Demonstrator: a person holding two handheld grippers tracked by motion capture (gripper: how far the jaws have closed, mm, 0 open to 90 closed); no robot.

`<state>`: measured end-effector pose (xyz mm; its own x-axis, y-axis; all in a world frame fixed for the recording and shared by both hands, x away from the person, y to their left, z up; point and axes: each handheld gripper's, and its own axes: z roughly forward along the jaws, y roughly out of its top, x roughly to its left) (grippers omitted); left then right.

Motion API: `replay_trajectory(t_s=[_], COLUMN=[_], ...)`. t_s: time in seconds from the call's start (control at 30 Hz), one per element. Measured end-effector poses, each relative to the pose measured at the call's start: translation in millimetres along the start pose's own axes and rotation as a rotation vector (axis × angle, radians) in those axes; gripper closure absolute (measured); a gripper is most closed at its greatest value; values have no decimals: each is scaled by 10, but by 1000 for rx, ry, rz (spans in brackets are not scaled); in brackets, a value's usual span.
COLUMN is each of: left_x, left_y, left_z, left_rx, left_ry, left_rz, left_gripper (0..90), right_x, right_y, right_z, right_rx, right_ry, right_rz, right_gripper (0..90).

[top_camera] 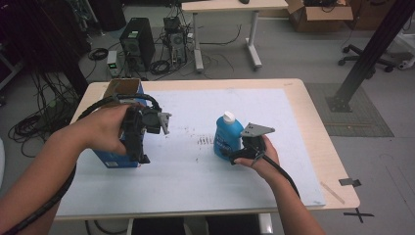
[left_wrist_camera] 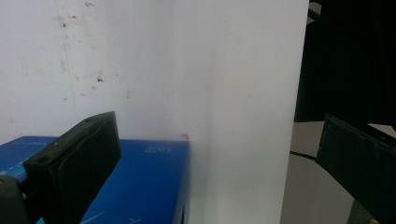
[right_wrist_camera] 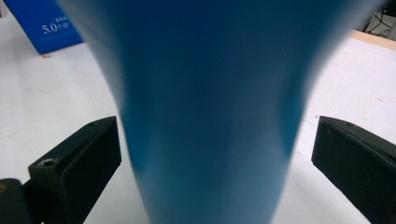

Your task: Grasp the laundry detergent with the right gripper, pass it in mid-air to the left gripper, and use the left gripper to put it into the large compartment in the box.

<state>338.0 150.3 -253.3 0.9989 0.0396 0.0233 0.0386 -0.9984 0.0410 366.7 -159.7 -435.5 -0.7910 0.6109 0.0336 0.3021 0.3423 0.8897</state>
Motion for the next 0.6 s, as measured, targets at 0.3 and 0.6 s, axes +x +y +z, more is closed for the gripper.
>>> replay_trajectory(t_s=[0.3, 0.6], left_x=[15, 21], left_y=[-27, -31], left_z=[23, 8], left_rx=[-4, 13], left_ry=[-1, 1], left_rz=[2, 3], left_gripper=[2, 2], right_x=[23, 45], right_y=[0, -9], right_z=[0, 12], right_rx=[-27, -26], right_ry=[-13, 3], right_rz=[-3, -16], right_gripper=[88, 146])
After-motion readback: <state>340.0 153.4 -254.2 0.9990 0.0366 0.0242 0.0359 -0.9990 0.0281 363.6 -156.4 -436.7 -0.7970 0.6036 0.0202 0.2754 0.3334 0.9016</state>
